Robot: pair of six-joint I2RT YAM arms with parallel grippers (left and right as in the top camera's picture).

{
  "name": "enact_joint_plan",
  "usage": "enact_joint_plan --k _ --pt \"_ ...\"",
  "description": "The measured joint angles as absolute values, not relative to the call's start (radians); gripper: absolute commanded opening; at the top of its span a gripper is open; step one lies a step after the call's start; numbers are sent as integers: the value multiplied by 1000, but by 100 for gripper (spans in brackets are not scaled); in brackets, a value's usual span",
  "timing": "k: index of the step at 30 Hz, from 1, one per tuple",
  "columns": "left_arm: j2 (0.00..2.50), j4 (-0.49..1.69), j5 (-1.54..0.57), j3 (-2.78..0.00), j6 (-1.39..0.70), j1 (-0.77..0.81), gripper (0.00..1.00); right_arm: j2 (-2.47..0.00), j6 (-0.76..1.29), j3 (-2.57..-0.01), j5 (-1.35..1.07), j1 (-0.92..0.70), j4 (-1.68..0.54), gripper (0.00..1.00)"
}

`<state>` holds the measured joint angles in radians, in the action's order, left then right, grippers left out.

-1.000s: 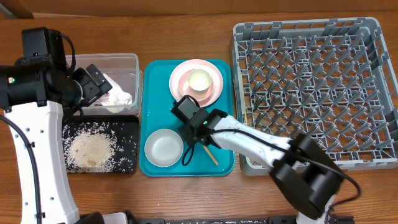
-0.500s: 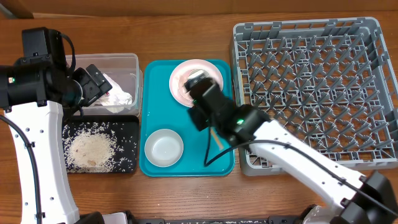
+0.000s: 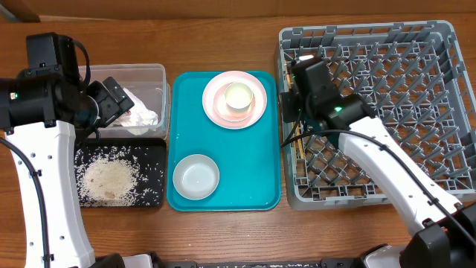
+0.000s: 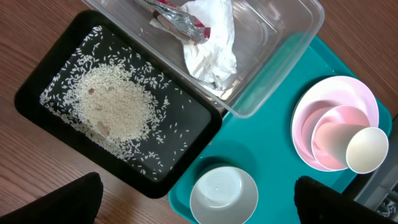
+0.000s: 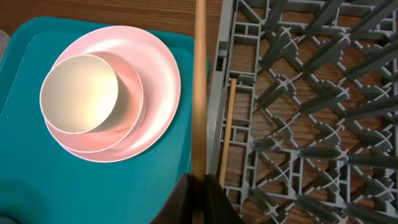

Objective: Sort waste into correct bins and load items into the dishwasher
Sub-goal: 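Carry the second chopstick with the right gripper into the dish rack and release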

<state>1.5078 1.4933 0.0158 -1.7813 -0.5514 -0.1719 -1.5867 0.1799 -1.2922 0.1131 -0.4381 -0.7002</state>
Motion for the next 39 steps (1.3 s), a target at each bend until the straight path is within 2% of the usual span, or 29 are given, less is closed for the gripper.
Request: enact_joint_plan --k 39 --pt "1508 1493 16 -1781 -551 -172 100 -1587 182 -1266 113 -419 -727 5"
